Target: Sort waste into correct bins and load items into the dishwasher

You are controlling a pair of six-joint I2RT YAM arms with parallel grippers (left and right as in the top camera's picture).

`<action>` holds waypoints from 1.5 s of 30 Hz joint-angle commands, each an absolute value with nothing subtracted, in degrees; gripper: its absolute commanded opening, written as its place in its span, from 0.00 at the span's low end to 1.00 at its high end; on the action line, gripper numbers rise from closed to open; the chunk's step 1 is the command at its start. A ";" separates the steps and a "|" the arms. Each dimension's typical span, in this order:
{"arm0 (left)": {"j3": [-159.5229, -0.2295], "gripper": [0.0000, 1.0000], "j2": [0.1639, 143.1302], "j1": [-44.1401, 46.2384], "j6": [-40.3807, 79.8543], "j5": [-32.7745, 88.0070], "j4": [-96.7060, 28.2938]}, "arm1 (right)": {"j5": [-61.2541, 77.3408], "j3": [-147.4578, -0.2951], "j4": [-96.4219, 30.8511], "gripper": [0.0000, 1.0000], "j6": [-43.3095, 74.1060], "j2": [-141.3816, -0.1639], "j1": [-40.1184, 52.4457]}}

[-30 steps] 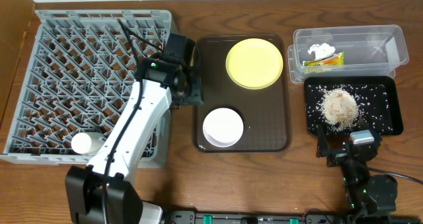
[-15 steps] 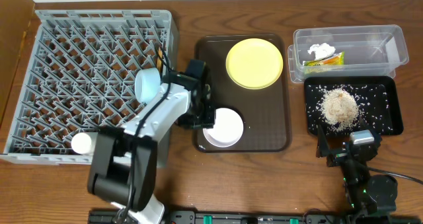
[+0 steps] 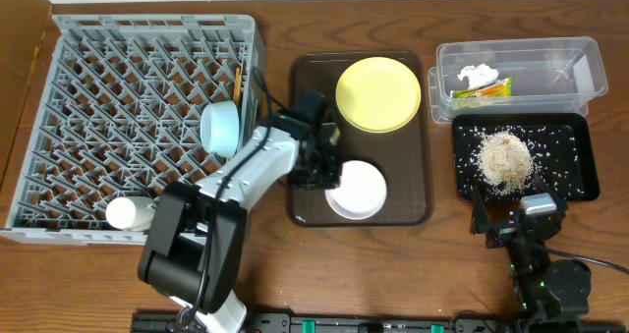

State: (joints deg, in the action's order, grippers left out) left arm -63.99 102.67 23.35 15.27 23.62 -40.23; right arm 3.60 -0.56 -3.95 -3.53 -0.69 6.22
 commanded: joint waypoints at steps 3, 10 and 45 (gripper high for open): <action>-63.90 0.25 104.71 26.55 15.79 21.67 -40.14 | 3.46 -0.32 -3.92 0.99 -2.83 -0.49 6.07; -63.90 0.12 109.34 27.44 16.86 21.87 -39.51 | 3.46 -0.32 -3.92 0.99 -2.83 -0.49 6.07; -61.71 0.07 78.06 11.70 40.62 -67.55 -70.43 | 3.46 -0.32 -3.92 0.99 -2.83 -0.49 6.07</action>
State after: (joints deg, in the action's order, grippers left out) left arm -63.66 75.42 13.04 37.95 -62.15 -70.81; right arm 3.60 -0.56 -3.95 -3.53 -0.69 6.22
